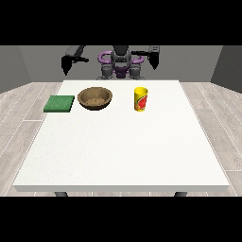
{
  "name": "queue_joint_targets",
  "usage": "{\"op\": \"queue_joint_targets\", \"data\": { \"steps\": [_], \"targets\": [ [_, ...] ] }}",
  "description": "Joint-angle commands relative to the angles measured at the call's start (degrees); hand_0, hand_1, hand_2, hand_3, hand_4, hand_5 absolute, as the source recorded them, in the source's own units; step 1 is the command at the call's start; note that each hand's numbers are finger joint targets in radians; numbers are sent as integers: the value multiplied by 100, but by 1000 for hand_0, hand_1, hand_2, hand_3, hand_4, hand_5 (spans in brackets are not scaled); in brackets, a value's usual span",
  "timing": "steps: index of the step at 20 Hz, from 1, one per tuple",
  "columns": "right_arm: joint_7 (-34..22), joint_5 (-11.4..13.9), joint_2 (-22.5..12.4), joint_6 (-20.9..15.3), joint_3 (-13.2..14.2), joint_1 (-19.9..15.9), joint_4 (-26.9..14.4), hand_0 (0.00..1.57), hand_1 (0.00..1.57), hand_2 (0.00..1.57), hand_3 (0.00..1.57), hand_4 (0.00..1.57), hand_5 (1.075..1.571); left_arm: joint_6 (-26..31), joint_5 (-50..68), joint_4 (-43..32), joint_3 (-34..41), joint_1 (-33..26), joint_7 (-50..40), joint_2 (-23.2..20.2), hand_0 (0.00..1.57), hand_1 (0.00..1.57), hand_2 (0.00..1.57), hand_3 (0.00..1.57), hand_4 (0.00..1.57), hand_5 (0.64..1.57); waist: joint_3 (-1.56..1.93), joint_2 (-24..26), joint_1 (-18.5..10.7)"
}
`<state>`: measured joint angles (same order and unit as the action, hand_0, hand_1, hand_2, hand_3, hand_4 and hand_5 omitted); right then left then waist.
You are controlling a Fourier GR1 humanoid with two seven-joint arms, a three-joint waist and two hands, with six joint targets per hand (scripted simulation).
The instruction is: Pick the cup and pour the ball into the bowl, then pick the bowl and place it on the pad
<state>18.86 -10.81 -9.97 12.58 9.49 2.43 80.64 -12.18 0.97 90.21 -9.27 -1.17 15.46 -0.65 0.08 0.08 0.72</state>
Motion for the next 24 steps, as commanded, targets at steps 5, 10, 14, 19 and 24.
{"op": "queue_joint_targets", "data": {
  "steps": [5,10,14,19,24],
  "targets": [
    [787,8,-77,101,250,-1043,-845,0,0,0,0,0,1559,-221,-36,-1178,506,1358,746,61,0,0,0,0,0,1453,-8,-970,155],
    [1430,155,-63,108,293,-1417,-1354,0,0,0,0,0,1552,-41,99,-1812,997,1974,1309,-163,0,0,0,0,0,1448,-8,-1541,161],
    [2129,-9,-479,677,654,-1553,-2274,0,0,0,0,0,1548,28,203,-1873,1271,2425,979,-463,0,0,0,0,0,1449,-3,-1760,155],
    [2192,243,-71,283,336,-1967,-2293,0,0,0,0,0,1549,32,244,-3068,1569,2789,2012,-347,0,0,0,0,0,1416,-8,-1989,254],
    [2147,147,-278,667,322,-1854,-2275,0,0,0,0,0,1546,162,455,-4021,2028,3193,2449,-588,0,0,0,0,0,1403,-9,-2002,581]
  ]
}}
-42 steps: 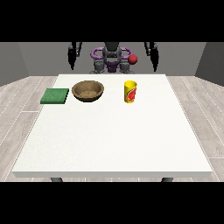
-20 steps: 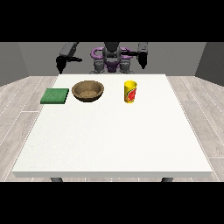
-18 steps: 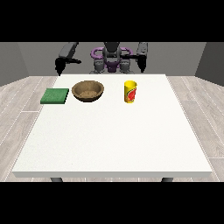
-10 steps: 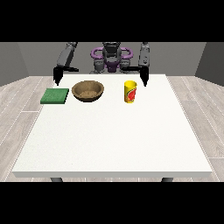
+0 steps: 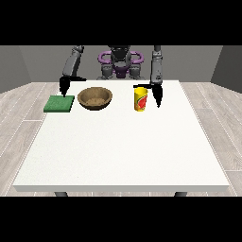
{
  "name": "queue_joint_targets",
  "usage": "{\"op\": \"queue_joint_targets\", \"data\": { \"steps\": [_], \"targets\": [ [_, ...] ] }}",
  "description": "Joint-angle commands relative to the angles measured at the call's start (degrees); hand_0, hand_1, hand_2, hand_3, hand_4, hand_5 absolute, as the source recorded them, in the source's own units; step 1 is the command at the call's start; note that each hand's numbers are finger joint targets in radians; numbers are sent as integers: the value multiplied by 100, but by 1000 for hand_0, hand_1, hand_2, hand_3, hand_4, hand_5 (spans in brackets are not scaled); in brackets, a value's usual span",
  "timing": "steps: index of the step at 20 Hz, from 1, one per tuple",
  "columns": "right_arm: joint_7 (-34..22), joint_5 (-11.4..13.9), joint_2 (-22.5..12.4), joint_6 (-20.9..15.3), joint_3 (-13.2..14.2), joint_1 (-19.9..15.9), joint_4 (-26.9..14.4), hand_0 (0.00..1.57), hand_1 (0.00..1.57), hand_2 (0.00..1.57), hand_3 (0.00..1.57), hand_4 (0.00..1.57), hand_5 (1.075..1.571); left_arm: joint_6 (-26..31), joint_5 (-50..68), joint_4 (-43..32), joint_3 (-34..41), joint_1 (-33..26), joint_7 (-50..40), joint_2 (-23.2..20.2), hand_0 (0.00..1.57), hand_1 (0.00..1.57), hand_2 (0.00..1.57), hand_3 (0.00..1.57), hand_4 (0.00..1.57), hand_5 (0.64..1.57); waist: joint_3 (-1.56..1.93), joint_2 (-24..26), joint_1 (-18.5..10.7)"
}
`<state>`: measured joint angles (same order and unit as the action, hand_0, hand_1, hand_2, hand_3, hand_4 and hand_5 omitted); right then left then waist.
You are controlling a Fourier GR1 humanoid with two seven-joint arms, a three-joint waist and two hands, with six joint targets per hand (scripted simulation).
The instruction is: Pick the cup and pour the ball into the bowl, then pick the bowl and place it on the pad
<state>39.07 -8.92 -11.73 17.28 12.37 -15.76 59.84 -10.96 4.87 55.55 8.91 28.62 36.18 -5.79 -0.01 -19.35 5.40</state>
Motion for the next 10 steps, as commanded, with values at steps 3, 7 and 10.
{"op": "queue_joint_targets", "data": {
  "steps": [3,7,10],
  "targets": [
    [-60,-82,-294,239,89,-345,-156,0,0,0,0,0,1548,123,114,-926,412,533,620,-313,0,0,0,0,0,1388,-2,-364,149],
    [693,71,-258,210,126,-342,-424,0,0,0,0,0,1548,53,122,-1140,465,769,883,-266,0,0,0,0,0,1392,-1,-692,266],
    [543,42,-331,234,124,-463,-466,0,0,0,0,0,1541,-181,120,-1429,537,1055,942,-185,0,0,0,0,0,1411,0,-684,357]
  ]
}}
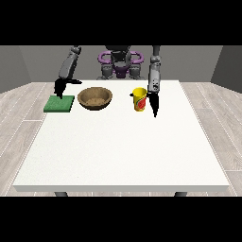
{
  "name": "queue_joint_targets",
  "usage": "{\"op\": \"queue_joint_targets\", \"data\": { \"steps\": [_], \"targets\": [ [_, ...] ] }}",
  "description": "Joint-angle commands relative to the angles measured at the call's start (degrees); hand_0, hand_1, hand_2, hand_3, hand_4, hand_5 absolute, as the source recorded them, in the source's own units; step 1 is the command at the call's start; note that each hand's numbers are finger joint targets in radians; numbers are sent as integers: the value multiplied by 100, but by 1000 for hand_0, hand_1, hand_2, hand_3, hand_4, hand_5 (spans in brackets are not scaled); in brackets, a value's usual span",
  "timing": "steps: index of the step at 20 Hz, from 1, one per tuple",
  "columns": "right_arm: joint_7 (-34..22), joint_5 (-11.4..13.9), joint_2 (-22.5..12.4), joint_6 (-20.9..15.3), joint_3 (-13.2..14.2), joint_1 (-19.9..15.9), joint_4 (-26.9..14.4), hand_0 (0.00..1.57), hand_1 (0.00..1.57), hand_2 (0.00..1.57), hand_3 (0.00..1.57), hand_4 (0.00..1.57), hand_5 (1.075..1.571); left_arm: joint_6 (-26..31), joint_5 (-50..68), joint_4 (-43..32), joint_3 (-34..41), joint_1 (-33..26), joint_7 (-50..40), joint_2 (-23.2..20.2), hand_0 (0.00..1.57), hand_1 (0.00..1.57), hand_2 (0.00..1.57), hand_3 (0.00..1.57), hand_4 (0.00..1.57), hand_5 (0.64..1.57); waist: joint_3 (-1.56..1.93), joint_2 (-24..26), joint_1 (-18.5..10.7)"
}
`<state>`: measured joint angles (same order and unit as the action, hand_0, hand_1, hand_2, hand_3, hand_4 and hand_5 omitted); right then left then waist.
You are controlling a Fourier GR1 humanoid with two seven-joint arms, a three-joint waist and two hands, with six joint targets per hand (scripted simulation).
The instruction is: Pick the cup and pour the ball into the bowl, then pick the bowl and place it on the pad
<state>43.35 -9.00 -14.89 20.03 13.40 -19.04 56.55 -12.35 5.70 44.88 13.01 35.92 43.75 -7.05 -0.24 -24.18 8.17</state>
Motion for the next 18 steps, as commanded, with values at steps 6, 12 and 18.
{"op": "queue_joint_targets", "data": {
  "steps": [6,12,18],
  "targets": [
    [42,-248,-630,437,234,-177,44,0,0,0,0,135,1548,-1084,-284,-228,248,-108,711,29,1373,1373,1571,1571,1165,1533,21,-521,447],
    [-196,-248,-646,564,24,-277,-96,0,0,227,0,179,1552,-1884,-675,217,56,-117,-25,52,1386,1386,1571,1571,1226,1532,27,-281,747],
    [-409,-202,-601,426,25,-802,-942,0,0,231,174,268,1552,-2935,-2342,348,-970,31,-1565,-483,1396,1396,1571,1571,1245,1532,55,545,655]
  ]
}}
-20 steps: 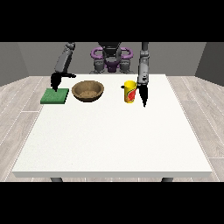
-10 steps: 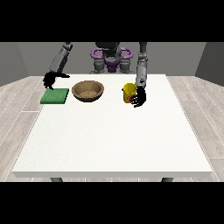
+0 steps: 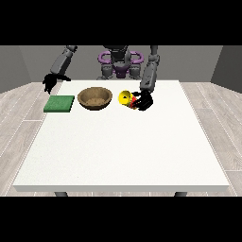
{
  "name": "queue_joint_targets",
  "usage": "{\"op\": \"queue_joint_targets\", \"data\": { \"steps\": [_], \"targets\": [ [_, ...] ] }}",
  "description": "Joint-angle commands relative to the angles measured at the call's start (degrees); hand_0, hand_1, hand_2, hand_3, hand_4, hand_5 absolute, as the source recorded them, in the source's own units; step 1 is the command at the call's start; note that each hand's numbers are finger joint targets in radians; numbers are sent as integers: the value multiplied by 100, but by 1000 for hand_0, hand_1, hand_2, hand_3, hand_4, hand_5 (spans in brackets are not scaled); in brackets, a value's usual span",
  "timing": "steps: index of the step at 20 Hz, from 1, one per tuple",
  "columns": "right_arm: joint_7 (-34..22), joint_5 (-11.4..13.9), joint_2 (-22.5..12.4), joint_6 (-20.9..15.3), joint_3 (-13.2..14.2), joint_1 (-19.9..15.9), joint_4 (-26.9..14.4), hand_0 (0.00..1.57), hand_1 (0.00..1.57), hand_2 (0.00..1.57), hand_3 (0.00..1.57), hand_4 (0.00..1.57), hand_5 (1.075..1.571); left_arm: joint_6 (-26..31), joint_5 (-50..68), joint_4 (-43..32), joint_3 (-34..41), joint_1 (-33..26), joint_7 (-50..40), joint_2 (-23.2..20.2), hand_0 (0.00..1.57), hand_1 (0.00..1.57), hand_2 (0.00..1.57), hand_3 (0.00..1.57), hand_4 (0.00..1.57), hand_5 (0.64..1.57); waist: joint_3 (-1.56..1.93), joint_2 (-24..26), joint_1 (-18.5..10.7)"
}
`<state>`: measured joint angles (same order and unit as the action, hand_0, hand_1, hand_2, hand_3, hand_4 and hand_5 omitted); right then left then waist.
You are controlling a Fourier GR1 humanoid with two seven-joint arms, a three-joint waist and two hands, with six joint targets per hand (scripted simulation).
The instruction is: Pick the cup and pour the ball into the bowl, then pick the bowl and place it on the pad
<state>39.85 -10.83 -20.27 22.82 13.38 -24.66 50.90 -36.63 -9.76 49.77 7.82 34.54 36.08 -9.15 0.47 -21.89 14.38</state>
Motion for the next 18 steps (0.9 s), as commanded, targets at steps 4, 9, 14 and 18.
{"op": "queue_joint_targets", "data": {
  "steps": [4,9,14,18],
  "targets": [
    [-607,63,33,-75,-80,-394,-562,0,0,252,0,318,1553,-739,-1797,-670,-1144,268,-1762,-198,1429,1429,1571,1571,1212,1557,-25,1023,-91],
    [-546,95,273,-300,-22,-431,-1106,0,0,183,148,329,1549,-861,-3334,-1133,-2100,531,-2968,-74,1425,1425,1571,1571,1165,1570,-8,1527,-437],
    [-173,-42,-256,-40,377,-159,-1694,0,0,230,148,375,1546,-462,-4371,-1161,-2716,938,-4021,454,1413,1413,1571,1571,1142,1570,-32,1682,-989],
    [-155,82,-68,-229,307,260,-2002,0,0,277,229,368,1543,262,-5090,-1189,-3262,1089,-4500,467,1389,1389,1571,1571,981,1555,-28,2425,-1354]
  ]
}}
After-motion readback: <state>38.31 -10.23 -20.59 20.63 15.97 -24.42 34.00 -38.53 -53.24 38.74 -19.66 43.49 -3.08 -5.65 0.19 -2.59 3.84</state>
